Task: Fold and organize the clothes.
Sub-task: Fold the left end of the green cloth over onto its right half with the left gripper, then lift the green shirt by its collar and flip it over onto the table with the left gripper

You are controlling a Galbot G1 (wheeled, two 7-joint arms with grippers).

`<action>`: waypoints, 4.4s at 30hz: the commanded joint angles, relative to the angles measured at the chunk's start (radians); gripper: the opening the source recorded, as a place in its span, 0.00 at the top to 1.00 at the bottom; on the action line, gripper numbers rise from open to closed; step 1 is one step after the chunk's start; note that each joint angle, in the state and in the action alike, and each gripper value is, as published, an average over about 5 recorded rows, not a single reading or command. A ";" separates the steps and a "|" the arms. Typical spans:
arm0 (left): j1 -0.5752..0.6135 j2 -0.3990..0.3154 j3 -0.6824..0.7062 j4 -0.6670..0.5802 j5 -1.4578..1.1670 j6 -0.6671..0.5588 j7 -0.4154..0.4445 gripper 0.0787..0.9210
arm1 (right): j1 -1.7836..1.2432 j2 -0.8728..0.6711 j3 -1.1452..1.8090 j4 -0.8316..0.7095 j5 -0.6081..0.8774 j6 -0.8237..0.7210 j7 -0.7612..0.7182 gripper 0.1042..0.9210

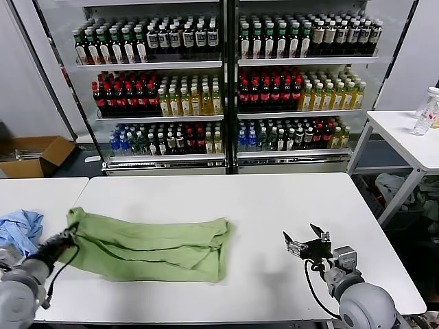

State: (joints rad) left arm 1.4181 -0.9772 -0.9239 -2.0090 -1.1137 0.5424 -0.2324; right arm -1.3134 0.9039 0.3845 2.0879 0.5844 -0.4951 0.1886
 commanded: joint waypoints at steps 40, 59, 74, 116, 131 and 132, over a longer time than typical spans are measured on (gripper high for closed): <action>-0.017 -0.112 0.372 -0.075 0.407 -0.116 0.000 0.45 | 0.064 0.004 -0.040 -0.036 -0.002 0.005 -0.002 0.12; -0.101 -0.096 0.423 0.179 0.343 -0.026 0.085 0.12 | 0.046 -0.003 -0.012 -0.013 -0.006 0.003 0.001 0.12; -0.120 -0.110 0.372 0.201 -0.018 0.035 0.218 0.48 | 0.001 -0.013 0.059 0.024 0.007 0.004 0.006 0.12; -0.218 -0.384 0.621 -0.142 0.163 -0.020 -0.104 0.97 | 0.038 0.010 0.005 0.075 -0.049 0.070 -0.004 0.12; -0.375 -0.553 0.855 0.105 0.763 -0.159 0.069 0.92 | 0.091 -0.001 -0.019 0.042 -0.032 0.150 0.005 0.12; -0.358 -0.530 0.852 0.069 0.784 -0.169 0.076 0.89 | 0.095 0.000 -0.024 0.040 -0.028 0.152 0.004 0.12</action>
State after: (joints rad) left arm 1.1312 -1.4158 -0.2946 -1.9405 -0.8024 0.4855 -0.2528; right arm -1.2448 0.9057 0.3802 2.1350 0.5410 -0.3872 0.1872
